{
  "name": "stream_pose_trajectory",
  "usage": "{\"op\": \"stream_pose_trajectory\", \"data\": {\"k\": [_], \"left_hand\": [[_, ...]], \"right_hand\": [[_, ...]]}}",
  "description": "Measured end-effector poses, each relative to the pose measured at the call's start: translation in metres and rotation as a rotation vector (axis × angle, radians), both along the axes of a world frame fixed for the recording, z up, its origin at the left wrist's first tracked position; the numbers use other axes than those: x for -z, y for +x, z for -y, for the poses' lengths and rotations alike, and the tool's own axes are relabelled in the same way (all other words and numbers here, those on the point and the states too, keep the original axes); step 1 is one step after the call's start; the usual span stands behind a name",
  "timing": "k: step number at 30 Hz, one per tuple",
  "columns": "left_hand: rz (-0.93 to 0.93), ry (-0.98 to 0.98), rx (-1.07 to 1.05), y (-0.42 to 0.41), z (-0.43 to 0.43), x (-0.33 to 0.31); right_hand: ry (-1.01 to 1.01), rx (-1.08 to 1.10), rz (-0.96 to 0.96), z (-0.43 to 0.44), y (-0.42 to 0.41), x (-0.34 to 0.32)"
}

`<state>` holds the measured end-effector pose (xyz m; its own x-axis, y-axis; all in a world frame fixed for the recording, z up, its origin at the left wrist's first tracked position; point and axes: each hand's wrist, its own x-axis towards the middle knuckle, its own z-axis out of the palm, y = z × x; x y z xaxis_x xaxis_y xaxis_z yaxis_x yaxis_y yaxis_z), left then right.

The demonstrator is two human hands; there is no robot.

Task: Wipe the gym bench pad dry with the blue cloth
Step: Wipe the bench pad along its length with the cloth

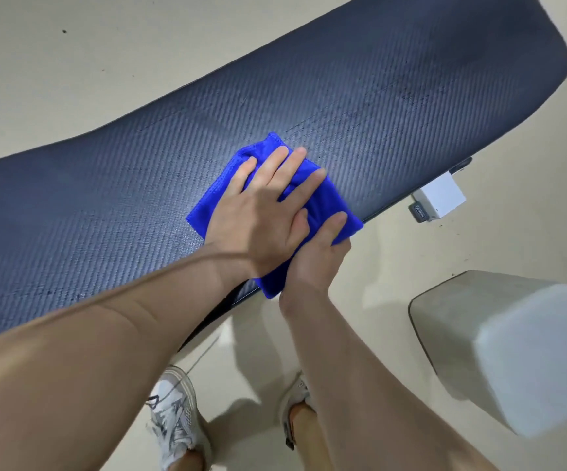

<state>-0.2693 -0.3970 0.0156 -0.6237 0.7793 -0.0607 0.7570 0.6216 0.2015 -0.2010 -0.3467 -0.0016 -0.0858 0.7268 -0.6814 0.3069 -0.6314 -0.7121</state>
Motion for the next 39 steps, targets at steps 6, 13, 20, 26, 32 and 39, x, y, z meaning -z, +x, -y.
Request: {"op": "stream_pose_trajectory", "data": {"k": [6, 13, 20, 26, 32, 39], "left_hand": [[-0.039, 0.015, 0.049, 0.003, 0.051, 0.002], [-0.010, 0.031, 0.007, 0.012, 0.145, 0.005], [0.035, 0.050, -0.061, 0.031, 0.212, 0.002], [0.074, 0.019, -0.119, 0.054, 0.278, -0.001], [0.112, -0.042, -0.130, 0.068, 0.332, -0.004], [0.308, -0.094, -0.195, 0.062, 0.326, -0.032]], "right_hand": [[0.005, 0.022, 0.020, 0.048, 0.001, -0.002], [0.137, -0.001, 0.024, 0.132, 0.008, -0.003], [0.157, -0.170, 0.105, 0.192, 0.027, -0.007], [0.165, -0.220, 0.163, 0.253, 0.044, -0.014], [0.110, -0.481, 0.299, 0.285, 0.065, -0.027], [0.193, -1.184, 0.598, 0.226, 0.074, -0.066]]}}
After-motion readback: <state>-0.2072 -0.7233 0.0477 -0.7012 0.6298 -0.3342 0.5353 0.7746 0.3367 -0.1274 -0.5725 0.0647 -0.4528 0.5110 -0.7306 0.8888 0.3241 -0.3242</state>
